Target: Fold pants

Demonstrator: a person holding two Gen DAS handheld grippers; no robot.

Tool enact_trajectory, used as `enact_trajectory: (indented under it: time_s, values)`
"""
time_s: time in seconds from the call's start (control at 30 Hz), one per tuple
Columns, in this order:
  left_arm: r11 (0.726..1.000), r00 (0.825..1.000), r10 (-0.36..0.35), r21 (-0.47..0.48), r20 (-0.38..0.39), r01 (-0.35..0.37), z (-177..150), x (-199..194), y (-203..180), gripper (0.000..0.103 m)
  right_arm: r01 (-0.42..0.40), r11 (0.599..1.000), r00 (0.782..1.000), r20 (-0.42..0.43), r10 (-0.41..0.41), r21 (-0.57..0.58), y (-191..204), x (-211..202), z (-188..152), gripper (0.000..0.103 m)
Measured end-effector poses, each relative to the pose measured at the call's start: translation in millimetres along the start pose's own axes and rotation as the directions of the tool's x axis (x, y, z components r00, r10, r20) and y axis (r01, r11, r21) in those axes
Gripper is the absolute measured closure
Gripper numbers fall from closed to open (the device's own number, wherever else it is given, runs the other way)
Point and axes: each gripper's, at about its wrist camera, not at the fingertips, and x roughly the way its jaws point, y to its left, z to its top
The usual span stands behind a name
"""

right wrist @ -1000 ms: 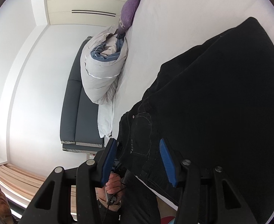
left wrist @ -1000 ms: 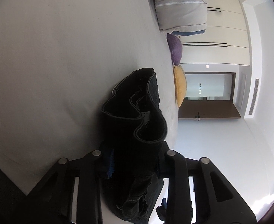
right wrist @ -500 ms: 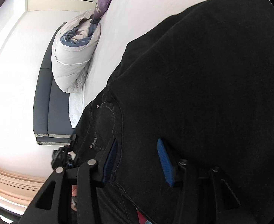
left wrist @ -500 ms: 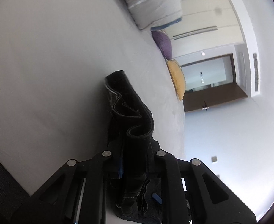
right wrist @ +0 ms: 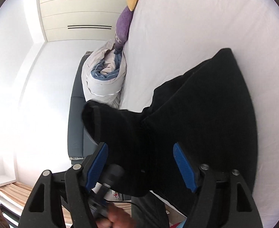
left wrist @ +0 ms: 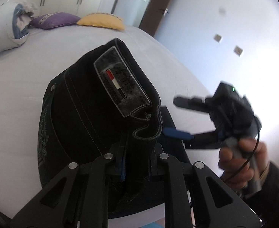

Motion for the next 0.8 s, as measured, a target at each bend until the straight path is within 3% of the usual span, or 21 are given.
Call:
enact_trajectory:
  time_s: [0.1,0.23,0.4,0.5,0.57,0.67,0.8]
  values:
    - [0.990,0.998,0.048,0.137,-0.043,-0.042,-18.6,11.9,-28.9,0.090,0.004,1.000,1.000,-0.014,-0.004,-0.029,2.6,-6.8,-4.3,0.023]
    - [0.969,0.993,0.106,0.228,-0.055,-0.091,-30.4,19.5,-45.8,0.090,0.062,0.995,0.996,-0.063,-0.067,-0.079,9.1,-2.2,-2.2,0.023]
    - [0.924,0.983,0.178,0.351,-0.046,-0.151,-44.8,25.1,-74.9,0.090,0.124,0.982,0.986,-0.096,-0.139,-0.142,19.6,8.8,0.1,0.026]
    - [0.903,0.979,0.200,0.398,-0.050,-0.164,-54.3,28.1,-86.1,0.090,0.207,0.961,0.963,-0.137,-0.234,-0.186,20.3,19.0,0.8,0.042]
    - [0.892,0.976,0.209,0.420,-0.053,-0.168,-58.1,31.6,-92.2,0.090,0.239,0.950,0.950,-0.153,-0.271,-0.202,15.8,23.8,2.2,0.066]
    - [0.875,0.974,0.219,0.453,-0.050,-0.173,-67.0,30.9,-99.4,0.090,0.259,0.944,0.949,-0.129,-0.288,-0.205,8.7,19.4,2.6,0.078]
    - [0.846,0.974,0.225,0.502,-0.035,-0.177,-69.3,32.3,-115.7,0.090,0.259,0.944,0.956,-0.086,-0.280,-0.205,4.3,10.0,3.4,0.079]
